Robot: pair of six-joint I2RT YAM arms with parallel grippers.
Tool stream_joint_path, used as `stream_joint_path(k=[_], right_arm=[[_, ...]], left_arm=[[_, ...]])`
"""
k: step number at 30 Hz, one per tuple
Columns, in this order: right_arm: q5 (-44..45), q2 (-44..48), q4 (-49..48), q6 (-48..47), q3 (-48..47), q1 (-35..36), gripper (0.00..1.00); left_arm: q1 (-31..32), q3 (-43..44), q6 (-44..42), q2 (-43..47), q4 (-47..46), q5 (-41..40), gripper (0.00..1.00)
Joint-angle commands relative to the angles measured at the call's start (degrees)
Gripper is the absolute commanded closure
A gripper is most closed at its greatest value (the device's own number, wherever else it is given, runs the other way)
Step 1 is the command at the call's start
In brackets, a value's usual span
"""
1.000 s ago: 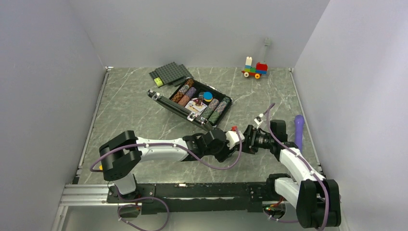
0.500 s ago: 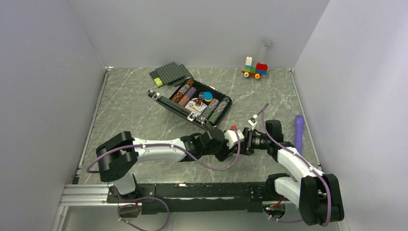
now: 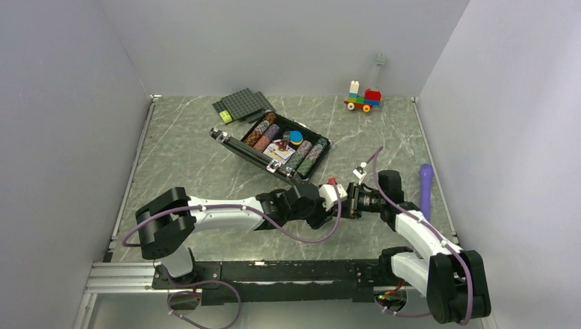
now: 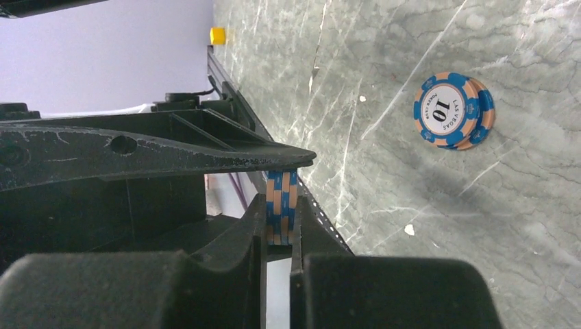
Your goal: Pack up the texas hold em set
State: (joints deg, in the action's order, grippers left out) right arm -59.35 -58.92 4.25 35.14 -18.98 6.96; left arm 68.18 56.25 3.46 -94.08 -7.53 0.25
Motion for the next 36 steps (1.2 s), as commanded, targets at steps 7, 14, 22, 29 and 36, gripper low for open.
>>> stream_joint_path(k=[7, 14, 22, 29, 36], right_arm=[[16.31, 8.24, -1.57, -0.37, -5.08, -0.14, 1.0], [30.39, -0.4, 0.51, -8.9, -17.22, -0.5, 1.0], [37.9, -14.23, -3.93, -20.83, -32.32, 0.02, 1.0], [36.83, -30.67, -1.53, -31.13, -47.32, 2.0, 1.0], [34.59, -43.84, 2.27, -42.28, -58.06, 5.97, 1.0]], left_arm=[[-2.63, -2.5, -1.51, 8.84, 1.66, 6.85, 0.01], [-6.72, -6.17, -1.06, 18.09, 15.85, 11.64, 0.01], [-17.96, -6.26, 3.06, 28.93, 34.07, 14.76, 0.01], [-27.56, -5.43, -0.64, 35.1, 42.3, 15.77, 0.01], [-35.25, -7.52, -2.61, 40.32, 43.71, 15.45, 0.01]])
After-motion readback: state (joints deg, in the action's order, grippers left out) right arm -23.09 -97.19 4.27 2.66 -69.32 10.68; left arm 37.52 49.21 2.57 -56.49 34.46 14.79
